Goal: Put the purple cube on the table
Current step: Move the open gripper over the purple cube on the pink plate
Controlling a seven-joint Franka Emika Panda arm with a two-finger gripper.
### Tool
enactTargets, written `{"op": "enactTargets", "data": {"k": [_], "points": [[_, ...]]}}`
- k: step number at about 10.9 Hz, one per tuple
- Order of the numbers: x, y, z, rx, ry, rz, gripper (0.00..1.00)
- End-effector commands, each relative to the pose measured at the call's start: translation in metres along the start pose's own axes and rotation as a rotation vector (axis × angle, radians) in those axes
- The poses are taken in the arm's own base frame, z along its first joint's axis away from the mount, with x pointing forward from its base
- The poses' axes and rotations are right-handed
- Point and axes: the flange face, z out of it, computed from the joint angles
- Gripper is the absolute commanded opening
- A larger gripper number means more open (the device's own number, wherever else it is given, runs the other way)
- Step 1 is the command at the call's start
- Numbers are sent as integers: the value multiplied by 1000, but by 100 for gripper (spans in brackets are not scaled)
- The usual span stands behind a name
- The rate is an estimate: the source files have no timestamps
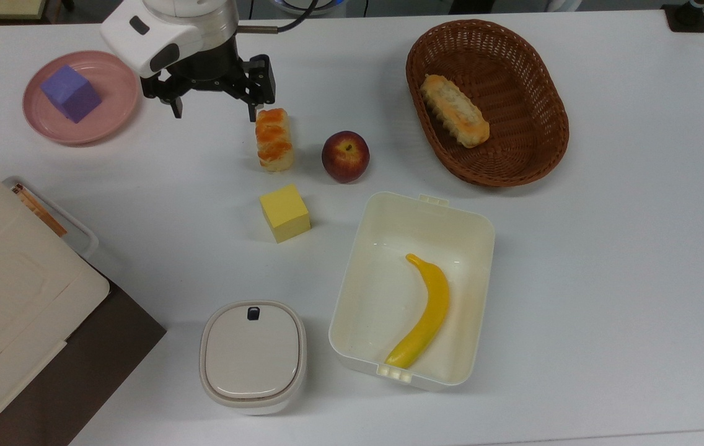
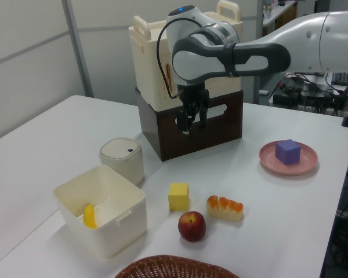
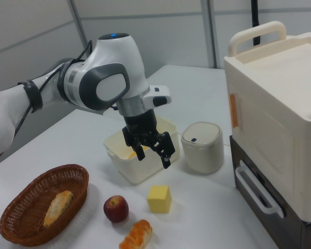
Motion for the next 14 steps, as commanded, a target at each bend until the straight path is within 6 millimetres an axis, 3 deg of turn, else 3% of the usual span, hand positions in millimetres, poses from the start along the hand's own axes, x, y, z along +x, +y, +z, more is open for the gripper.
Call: {"op": "enactTargets", "data": {"k": [1,3,8,10,14], "points": [[-7,4,-6,2,6,23,100],[-7,9,-5,-8,6,17,100],[-35,65,-7,3,-103,-230,100],[-43,89,9,-20,-171,-315,100],[-71,161,54,42,-312,-393,100]]}}
